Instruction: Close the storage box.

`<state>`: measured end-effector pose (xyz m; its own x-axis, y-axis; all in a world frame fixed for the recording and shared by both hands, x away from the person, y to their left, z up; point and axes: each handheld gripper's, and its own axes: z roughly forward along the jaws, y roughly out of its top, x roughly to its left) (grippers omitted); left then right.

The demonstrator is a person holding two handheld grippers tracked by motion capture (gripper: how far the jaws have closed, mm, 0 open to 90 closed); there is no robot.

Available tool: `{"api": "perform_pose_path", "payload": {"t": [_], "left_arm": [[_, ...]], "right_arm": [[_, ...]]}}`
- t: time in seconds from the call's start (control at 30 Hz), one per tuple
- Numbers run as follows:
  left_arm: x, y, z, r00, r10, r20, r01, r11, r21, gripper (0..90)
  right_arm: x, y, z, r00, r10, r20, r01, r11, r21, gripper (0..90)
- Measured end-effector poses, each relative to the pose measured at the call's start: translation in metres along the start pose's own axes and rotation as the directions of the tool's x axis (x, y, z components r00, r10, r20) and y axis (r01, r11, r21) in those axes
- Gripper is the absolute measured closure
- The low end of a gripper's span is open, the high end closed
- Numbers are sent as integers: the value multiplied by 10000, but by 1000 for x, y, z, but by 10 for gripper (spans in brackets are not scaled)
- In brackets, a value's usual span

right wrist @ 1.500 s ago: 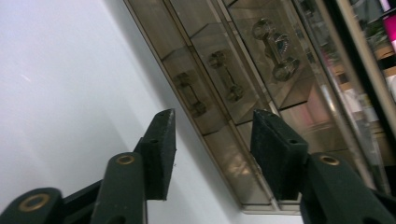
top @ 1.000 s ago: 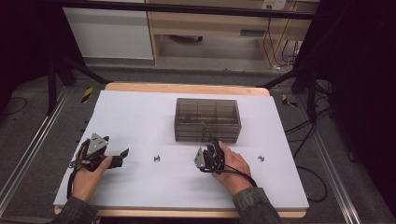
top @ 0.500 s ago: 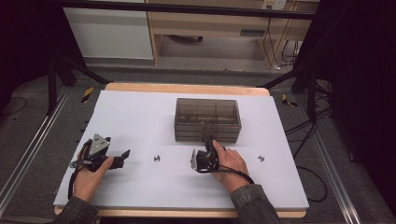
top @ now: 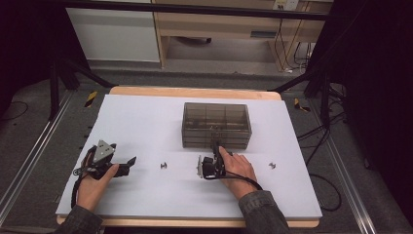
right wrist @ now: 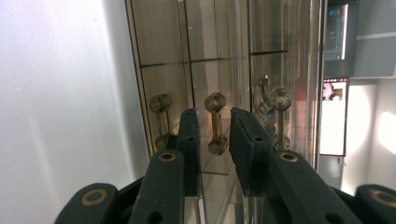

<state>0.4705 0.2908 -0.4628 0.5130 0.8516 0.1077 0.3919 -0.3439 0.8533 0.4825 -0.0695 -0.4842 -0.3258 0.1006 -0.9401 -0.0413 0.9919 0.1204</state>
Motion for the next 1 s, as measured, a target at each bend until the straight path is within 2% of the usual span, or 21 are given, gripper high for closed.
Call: {"api": "perform_pose_path", "payload": {"t": [0.2, 0.63, 0.7, 0.8, 0.9, 1.0], "left_arm": [[0, 0, 0, 10000, -9, 38, 9, 10000, 6, 100], [-1, 0, 0, 10000, -12, 57, 12, 10000, 34, 100], [0, 0, 0, 10000, -39, 59, 39, 10000, 29, 100], [2, 0, -1, 9998, -162, 127, 162, 9999, -26, 101], [3, -1, 0, 9983, -461, 354, 464, 9989, -81, 105], [4, -2, 0, 9983, -472, 342, 473, 9989, -25, 105]], "right_arm": [[1, 1, 4, 9995, -245, 209, 247, 9997, -88, 744], [5, 0, 10, 9980, -478, 424, 478, 9989, 20, 754], [6, 0, 10, 9965, -655, 520, 656, 9978, 0, 756], [9, 1, 11, 9946, -809, 657, 813, 9967, -34, 764], [11, 2, 11, 9937, -790, 792, 790, 9969, 38, 785], [11, 3, 11, 9926, -849, 865, 844, 9964, 104, 801]]}}
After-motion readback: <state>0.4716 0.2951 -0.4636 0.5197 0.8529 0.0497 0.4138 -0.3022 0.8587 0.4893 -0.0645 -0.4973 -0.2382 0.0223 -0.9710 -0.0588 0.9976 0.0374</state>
